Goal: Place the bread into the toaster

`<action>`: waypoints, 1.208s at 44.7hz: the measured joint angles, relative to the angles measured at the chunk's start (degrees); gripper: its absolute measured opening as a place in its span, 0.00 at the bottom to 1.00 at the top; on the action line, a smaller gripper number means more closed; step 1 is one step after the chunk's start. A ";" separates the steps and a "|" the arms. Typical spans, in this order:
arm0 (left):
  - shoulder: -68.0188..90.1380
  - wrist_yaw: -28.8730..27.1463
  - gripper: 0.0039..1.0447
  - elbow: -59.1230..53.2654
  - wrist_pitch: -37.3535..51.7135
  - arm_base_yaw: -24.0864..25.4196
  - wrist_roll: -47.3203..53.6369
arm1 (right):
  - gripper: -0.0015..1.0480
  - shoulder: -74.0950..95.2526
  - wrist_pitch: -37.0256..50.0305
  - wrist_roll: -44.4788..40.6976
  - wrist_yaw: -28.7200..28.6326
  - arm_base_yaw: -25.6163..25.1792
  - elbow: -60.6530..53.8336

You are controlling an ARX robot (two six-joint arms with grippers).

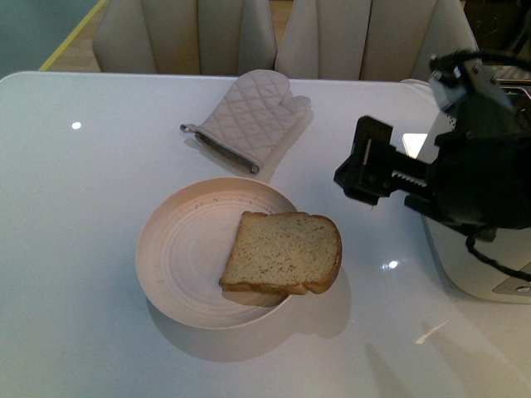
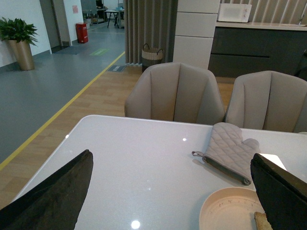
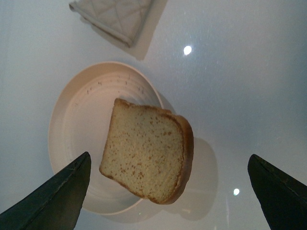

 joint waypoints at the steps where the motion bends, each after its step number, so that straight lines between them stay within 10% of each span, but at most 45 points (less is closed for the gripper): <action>1: 0.00 0.00 0.94 0.00 0.00 0.00 0.00 | 0.91 1.55 -0.02 1.07 -0.39 0.07 0.42; 40: 0.00 0.00 0.94 0.00 0.00 0.00 0.00 | 0.91 23.28 5.75 17.27 -8.81 2.21 9.57; 54: 0.00 0.00 0.94 0.00 0.00 0.00 0.00 | 0.43 24.57 5.53 20.87 -9.60 2.97 11.74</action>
